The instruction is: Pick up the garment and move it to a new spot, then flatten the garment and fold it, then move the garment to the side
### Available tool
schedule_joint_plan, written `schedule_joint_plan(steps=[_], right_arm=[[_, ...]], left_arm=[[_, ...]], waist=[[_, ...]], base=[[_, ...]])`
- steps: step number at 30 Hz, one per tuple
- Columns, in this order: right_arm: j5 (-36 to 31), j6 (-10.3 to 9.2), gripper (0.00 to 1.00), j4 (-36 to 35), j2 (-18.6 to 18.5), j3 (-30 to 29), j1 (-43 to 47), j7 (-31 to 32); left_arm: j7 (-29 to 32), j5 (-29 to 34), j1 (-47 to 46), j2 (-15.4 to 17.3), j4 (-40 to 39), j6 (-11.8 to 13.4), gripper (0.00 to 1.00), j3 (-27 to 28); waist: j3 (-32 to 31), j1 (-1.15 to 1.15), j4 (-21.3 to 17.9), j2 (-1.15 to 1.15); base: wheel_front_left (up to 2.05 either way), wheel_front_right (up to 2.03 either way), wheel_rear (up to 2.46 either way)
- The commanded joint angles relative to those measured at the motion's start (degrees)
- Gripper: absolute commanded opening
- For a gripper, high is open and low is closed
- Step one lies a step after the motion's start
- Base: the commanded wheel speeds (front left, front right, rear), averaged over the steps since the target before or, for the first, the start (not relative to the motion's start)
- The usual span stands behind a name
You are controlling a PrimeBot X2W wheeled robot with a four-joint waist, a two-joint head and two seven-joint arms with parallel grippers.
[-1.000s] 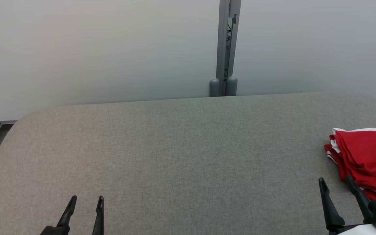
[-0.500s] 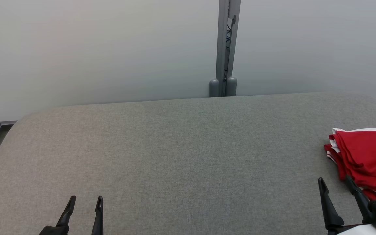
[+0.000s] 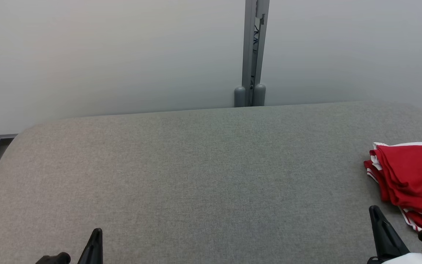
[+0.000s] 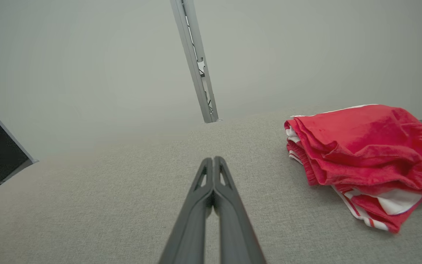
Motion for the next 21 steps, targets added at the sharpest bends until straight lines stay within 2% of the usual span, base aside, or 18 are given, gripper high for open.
schedule_joint_plan(steps=[1,21], right_arm=[[2.42,0.0,0.0,-0.61,-0.37,-0.32,-1.86,0.38],[21.85,0.0,0.0,2.56,-0.35,-1.1,-5.5,2.56]], left_arm=[[0.23,-2.08,-2.3,0.19,-0.49,-0.57,0.0,1.02],[3.88,-18.99,-6.64,-2.14,2.39,-5.12,0.0,5.36]], waist=[[0.05,0.0,0.01,0.0],[0.98,0.0,0.11,0.0]], base=[[0.0,0.0,0.0],[0.0,0.0,0.0]])
